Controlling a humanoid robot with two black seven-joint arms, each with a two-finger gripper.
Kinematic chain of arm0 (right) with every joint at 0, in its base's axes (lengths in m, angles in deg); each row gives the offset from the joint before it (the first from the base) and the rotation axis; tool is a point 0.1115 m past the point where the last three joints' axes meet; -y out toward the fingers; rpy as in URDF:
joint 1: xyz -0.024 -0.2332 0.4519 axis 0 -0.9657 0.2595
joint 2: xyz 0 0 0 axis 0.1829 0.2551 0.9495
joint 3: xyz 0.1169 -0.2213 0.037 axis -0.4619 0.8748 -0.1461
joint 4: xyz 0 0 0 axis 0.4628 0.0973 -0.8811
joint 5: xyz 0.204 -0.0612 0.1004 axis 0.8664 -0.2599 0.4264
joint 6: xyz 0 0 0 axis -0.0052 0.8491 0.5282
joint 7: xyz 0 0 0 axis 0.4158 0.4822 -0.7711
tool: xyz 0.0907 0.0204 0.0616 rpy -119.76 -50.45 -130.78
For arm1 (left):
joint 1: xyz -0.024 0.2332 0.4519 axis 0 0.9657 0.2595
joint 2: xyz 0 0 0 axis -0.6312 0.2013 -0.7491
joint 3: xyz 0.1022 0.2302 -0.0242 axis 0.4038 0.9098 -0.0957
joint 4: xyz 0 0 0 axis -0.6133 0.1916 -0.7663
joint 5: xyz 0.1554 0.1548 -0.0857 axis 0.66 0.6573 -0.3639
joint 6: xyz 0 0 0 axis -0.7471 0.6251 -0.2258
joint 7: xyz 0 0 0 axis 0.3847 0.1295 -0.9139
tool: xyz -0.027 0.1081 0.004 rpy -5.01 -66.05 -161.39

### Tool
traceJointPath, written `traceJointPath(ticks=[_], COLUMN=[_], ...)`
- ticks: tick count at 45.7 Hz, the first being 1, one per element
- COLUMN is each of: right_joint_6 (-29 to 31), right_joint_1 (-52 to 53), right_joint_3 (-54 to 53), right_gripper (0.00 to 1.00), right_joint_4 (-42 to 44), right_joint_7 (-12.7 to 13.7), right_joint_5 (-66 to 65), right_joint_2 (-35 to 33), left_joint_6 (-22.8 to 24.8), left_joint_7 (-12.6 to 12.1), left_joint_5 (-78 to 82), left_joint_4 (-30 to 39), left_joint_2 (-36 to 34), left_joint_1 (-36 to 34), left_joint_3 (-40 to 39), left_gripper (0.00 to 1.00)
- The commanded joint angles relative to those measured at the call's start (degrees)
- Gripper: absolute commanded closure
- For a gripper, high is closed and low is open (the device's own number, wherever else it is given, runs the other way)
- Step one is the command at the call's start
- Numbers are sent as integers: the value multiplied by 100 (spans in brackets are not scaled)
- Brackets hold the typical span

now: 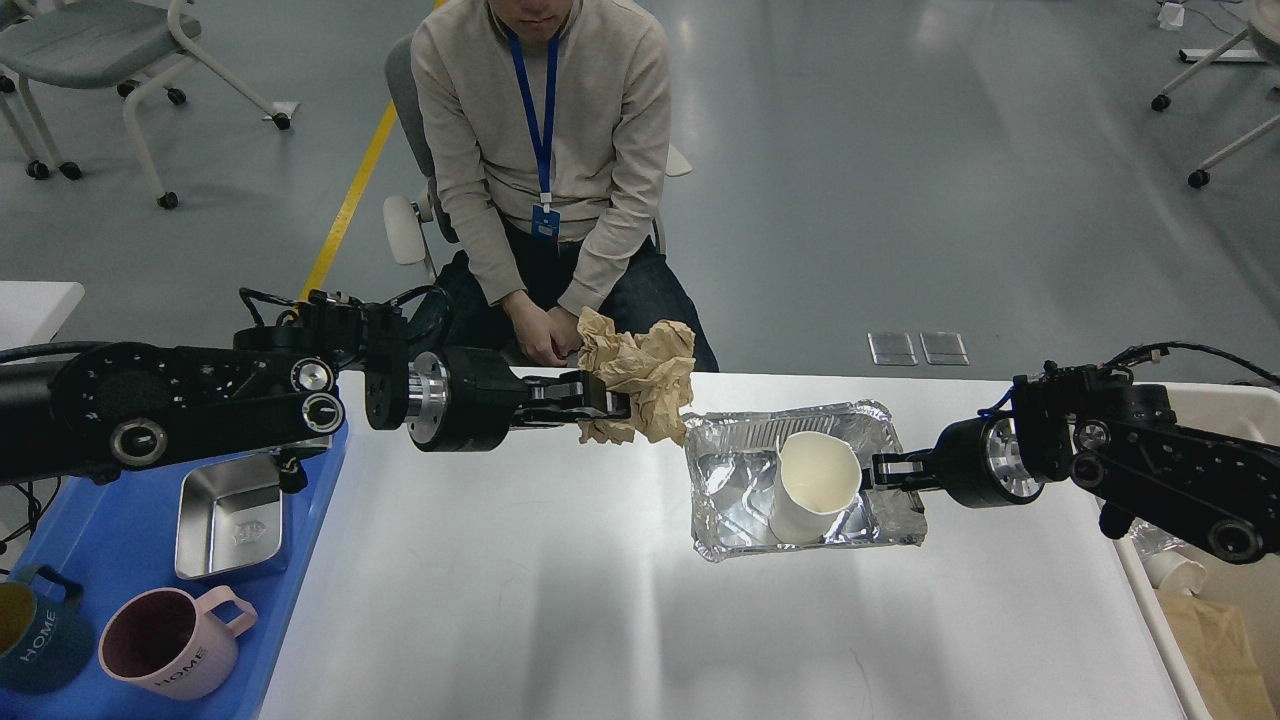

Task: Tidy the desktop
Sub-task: 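Lift the paper bag and carry it over the foil tray, then drop the paper bag into the foil tray and withdraw the left gripper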

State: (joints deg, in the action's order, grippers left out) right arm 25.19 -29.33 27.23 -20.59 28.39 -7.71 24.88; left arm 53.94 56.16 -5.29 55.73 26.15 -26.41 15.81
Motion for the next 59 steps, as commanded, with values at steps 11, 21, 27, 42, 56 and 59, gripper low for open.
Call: traceJointPath(ticks=[11, 21, 27, 42, 56, 59], right_joint_6=[1, -8, -8, -8, 1, 1], right_joint_1=[-4, 5, 5, 14, 14, 14], right_joint_3=[-5, -14, -57, -66, -93, -93], right_gripper=[100, 100, 100, 100, 100, 100], right_joint_4=[0, 9, 0, 9, 0, -9], right_joint_7=[0, 0, 0, -9, -9, -18], right_joint_5=[0, 0, 8, 8, 8, 8], right_joint_2=[18, 36, 9, 53, 27, 18], left_joint_6=[-5, 3, 3, -14, -225, -252], left_joint_7=[3, -32, -50, -67, -67, -58], left_joint_5=[0, 0, 0, -17, -140, -167], left_joint_4=[-607, -915, -941, -994, -1469, -1469], left_joint_2=[910, 1464, 1570, 1614, 2150, 2176], left_joint_1=[11, -24, -16, 37, 72, 63], left_joint_3=[109, 311, 390, 408, 346, 338], left_gripper=[97, 96, 95, 89, 24, 16])
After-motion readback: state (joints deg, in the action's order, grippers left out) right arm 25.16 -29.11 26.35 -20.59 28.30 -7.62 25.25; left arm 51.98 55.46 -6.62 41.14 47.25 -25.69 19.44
